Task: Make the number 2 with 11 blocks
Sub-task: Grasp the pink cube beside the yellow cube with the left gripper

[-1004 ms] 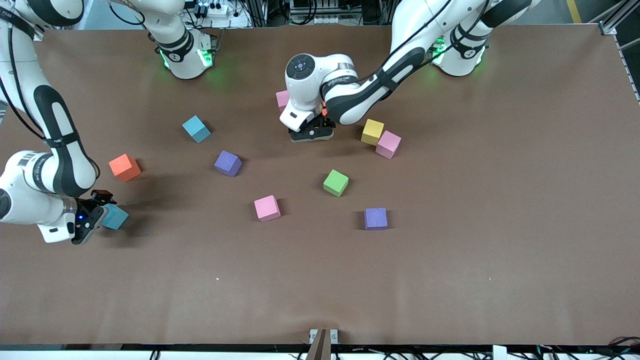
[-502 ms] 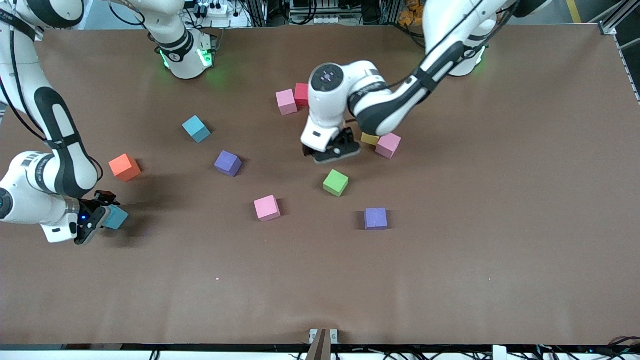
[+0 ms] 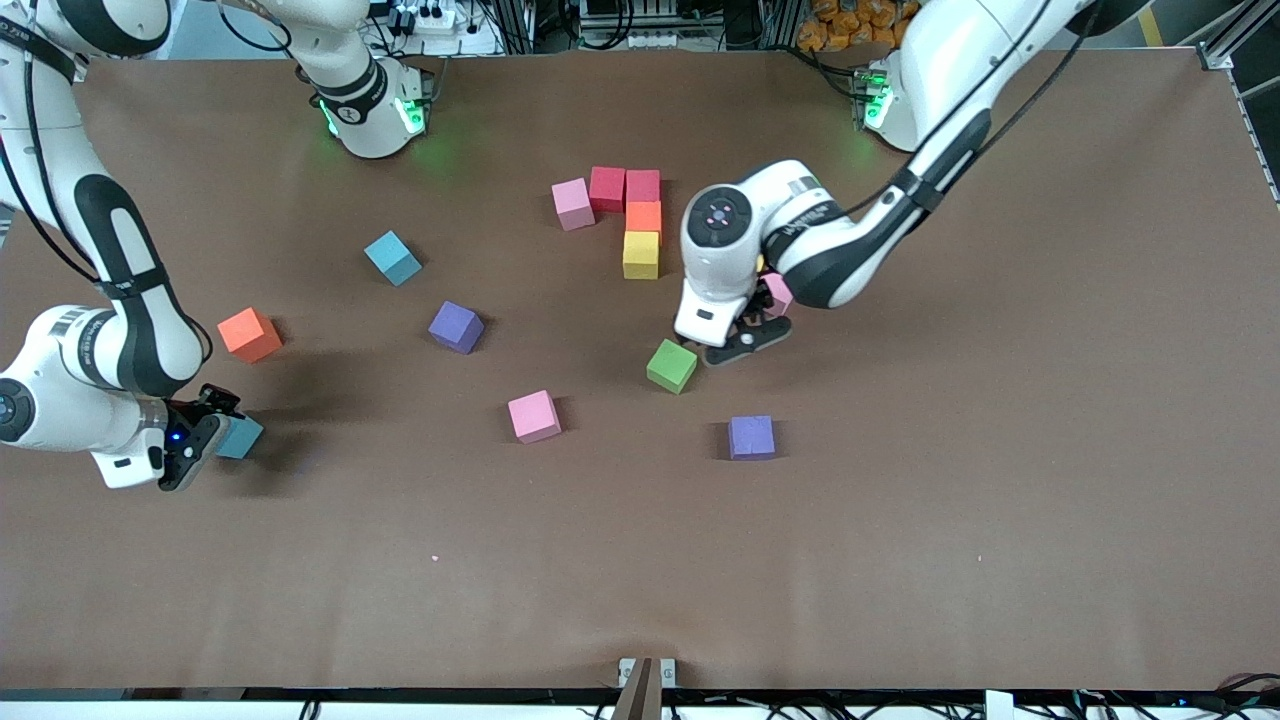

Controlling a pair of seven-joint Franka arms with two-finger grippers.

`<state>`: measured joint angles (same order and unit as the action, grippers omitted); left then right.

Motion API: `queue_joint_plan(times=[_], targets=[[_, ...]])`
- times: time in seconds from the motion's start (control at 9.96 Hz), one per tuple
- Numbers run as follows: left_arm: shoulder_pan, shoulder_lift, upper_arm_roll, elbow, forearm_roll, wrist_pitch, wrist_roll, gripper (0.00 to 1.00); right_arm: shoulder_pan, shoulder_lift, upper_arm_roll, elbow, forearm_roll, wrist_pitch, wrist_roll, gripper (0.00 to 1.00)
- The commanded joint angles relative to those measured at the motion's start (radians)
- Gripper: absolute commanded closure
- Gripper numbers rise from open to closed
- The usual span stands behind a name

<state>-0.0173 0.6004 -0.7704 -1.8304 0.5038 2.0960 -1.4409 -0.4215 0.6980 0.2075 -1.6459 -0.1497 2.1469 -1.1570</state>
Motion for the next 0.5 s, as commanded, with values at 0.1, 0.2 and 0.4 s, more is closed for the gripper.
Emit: queue_joint_plan(times=[0.1,0.2,0.4], targets=[[0.222,-0.102,-0.115,-0.156,-0.025,-0.004,-0.143,0.00,0.007,-0.121,0.035,-0.012,0.074,-0.169,0.133,0.61],[0.250,-0.109,-0.121,-0.177,-0.025,-0.002,-0.200,0.00,0.009,-0.133,0.053,-0.012,0.076,-0.206,0.173,0.61],[0.281,-0.114,-0.128,-0.240,-0.025,0.056,-0.330,0.00,0.016,-0.150,0.090,-0.049,0.116,-0.220,0.220,0.61]])
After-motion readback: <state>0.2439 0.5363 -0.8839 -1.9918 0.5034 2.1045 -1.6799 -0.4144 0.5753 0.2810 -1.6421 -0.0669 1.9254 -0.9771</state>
